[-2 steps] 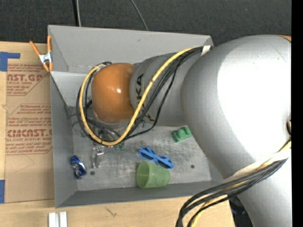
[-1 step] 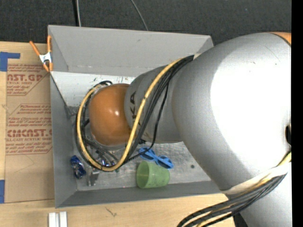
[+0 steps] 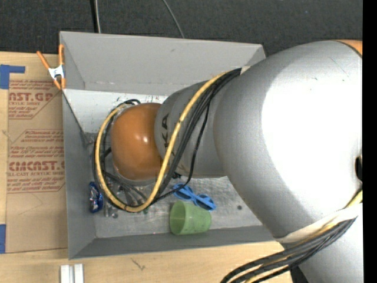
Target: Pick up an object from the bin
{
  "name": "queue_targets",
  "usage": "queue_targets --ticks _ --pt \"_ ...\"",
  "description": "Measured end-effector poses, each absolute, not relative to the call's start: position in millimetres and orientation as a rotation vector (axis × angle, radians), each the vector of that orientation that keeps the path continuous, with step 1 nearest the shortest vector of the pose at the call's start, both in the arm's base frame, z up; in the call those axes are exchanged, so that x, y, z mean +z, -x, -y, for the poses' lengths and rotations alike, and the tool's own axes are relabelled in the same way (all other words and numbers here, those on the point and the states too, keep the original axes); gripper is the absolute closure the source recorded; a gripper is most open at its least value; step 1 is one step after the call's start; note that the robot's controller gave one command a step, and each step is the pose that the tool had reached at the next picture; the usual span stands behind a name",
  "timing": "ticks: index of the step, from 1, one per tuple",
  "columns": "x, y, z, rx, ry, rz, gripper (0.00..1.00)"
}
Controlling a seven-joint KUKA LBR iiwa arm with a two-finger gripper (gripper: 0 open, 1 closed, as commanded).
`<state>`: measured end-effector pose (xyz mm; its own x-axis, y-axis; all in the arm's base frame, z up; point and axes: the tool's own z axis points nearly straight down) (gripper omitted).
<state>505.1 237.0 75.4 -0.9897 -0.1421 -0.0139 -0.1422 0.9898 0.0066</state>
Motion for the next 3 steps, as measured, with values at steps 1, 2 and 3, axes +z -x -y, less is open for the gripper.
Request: queue_targets --ticks 1,2,3 --pt "213.5 -551.4 -244.4 0.007 0.186 -3.125 1.0" --pt "174.7 -538.3 -191.1 -0.002 -0.11 -3.141 1.0" --pt "166.3 -542.5 -186.0 0.0 -0.426 -3.113 1.0"
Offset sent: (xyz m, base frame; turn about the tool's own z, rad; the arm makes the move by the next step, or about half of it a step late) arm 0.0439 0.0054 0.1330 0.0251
